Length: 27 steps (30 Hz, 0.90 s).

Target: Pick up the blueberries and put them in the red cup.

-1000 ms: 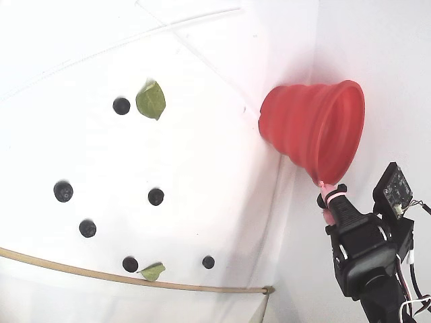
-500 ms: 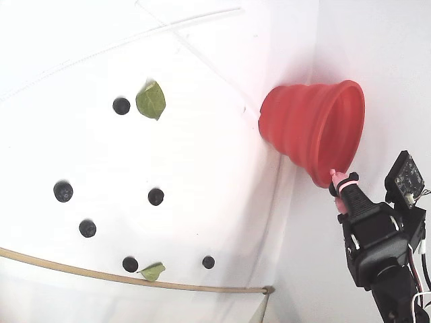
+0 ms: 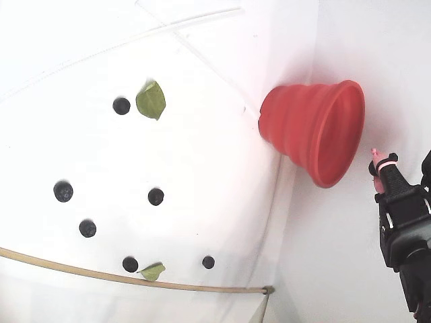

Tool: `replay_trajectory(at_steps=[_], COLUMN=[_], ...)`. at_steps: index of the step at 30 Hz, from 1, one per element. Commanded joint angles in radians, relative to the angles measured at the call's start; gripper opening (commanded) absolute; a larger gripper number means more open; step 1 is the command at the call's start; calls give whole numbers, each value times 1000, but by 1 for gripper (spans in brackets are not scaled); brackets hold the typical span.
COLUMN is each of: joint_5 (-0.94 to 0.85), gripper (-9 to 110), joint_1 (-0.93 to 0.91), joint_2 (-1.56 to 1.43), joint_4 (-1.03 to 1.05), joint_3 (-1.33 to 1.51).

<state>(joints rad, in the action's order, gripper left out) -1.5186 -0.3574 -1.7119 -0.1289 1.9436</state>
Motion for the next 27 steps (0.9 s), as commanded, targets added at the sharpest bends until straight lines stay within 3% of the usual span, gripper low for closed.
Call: replay_trajectory(at_steps=[1, 14, 27], joint_5=[-8, -6, -8], gripper=[11, 18, 19], joint_1=[-3, 12, 60], joint_2=[-3, 23, -140], joint_4=[-44, -89, -18], joint_3=[-86, -74, 6])
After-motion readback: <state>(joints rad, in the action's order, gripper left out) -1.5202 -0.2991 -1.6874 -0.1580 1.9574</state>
